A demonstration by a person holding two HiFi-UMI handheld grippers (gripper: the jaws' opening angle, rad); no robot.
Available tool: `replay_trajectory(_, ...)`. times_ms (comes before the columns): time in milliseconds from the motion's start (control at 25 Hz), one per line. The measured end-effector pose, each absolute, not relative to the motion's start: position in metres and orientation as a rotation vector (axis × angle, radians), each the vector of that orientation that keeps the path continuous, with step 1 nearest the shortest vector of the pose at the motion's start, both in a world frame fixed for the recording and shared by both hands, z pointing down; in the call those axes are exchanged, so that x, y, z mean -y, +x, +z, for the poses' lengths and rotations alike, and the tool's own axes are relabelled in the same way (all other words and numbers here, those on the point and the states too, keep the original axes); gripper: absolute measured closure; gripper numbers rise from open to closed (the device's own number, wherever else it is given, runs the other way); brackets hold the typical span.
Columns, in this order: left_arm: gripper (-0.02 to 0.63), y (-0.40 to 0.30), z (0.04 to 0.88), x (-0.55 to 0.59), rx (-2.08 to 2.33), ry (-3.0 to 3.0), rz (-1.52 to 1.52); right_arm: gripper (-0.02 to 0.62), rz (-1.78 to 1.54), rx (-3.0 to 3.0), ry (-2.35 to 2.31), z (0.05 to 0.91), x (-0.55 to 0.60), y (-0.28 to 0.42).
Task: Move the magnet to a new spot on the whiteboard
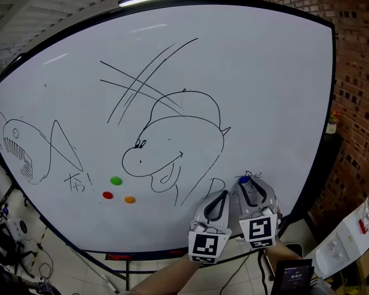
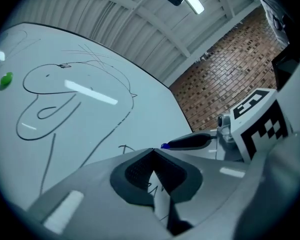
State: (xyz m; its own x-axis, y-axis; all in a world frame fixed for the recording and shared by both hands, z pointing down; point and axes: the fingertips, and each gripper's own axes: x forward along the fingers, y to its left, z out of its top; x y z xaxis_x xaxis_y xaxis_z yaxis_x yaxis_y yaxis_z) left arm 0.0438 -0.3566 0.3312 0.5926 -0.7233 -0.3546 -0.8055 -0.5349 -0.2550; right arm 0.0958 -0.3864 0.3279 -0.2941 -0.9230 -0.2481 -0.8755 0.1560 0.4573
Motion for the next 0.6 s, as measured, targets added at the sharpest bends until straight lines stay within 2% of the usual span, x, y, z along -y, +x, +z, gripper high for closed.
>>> replay_trajectory(600, 0.607, 0.194, 0.310, 0.376, -1.077, -2.463, 0.321, 0.471, -0.715, 2.210, 2.018, 0.311, 0.422, 0.284)
